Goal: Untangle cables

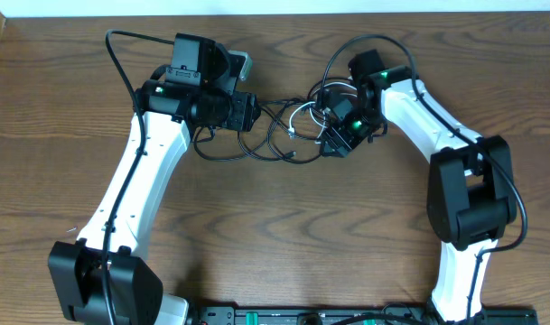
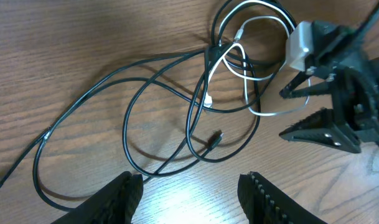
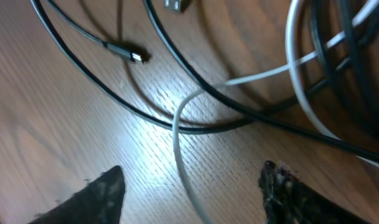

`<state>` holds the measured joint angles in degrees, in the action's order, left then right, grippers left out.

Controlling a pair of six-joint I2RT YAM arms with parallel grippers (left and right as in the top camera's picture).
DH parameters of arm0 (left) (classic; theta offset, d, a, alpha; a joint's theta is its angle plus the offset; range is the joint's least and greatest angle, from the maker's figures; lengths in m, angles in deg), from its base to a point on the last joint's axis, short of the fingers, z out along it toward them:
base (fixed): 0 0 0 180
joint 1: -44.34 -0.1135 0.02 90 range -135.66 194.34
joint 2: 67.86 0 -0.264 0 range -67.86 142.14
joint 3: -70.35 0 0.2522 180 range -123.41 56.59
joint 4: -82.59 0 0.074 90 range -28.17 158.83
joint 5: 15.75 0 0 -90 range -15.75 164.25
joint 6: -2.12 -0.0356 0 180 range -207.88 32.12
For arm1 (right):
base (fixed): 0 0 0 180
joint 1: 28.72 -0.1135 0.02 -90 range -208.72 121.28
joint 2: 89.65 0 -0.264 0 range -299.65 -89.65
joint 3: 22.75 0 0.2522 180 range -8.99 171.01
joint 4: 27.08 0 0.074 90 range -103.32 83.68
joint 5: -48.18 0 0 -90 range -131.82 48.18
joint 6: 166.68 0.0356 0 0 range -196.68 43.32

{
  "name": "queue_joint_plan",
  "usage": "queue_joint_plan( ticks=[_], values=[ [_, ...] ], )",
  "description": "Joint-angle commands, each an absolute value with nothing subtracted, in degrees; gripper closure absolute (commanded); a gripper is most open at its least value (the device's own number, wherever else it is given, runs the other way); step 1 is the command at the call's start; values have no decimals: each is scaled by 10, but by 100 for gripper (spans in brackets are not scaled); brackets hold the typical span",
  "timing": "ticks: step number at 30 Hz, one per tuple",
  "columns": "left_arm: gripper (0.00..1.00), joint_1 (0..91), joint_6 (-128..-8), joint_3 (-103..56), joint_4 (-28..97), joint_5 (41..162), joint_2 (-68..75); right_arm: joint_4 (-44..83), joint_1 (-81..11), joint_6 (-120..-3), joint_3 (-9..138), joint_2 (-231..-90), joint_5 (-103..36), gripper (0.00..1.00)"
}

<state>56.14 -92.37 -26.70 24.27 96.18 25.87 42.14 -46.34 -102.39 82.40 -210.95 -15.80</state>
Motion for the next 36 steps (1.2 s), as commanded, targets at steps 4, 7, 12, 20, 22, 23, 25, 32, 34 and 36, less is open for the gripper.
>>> queue_joint_plan(
  ticks=[4, 7, 12, 20, 22, 23, 25, 32, 34, 36],
  values=[
    [44, 560, -921, -264, 244, 956, 265, 448, -466, -1049, 828, -2115, -104, 59],
    [44, 560, -921, -264, 243, 956, 265, 470, -470, -1049, 828, -2115, -93, 62],
    [44, 560, -921, -260, 243, 956, 265, 450, -492, -1059, 798, -2115, -117, 60],
    [44, 560, -921, -254, 245, 956, 265, 406, -496, -1050, 779, -2115, -130, 59],
    [44, 560, -921, -253, 246, 956, 265, 396, -496, -1050, 778, -2115, -130, 60],
    [44, 560, -921, -253, 246, 956, 265, 391, -497, -1050, 777, -2115, -131, 61],
    [44, 560, -921, -253, 245, 956, 265, 375, -498, -1051, 768, -2115, -132, 60],
    [44, 560, -921, -253, 246, 956, 265, 363, -500, -1041, 749, -2115, -129, 92],
    [44, 560, -921, -253, 246, 956, 265, 363, -499, -1000, 755, -2111, -128, 99],
    [44, 560, -921, -253, 248, 956, 265, 375, -497, -958, 771, -2104, -105, 99]
  ],
)
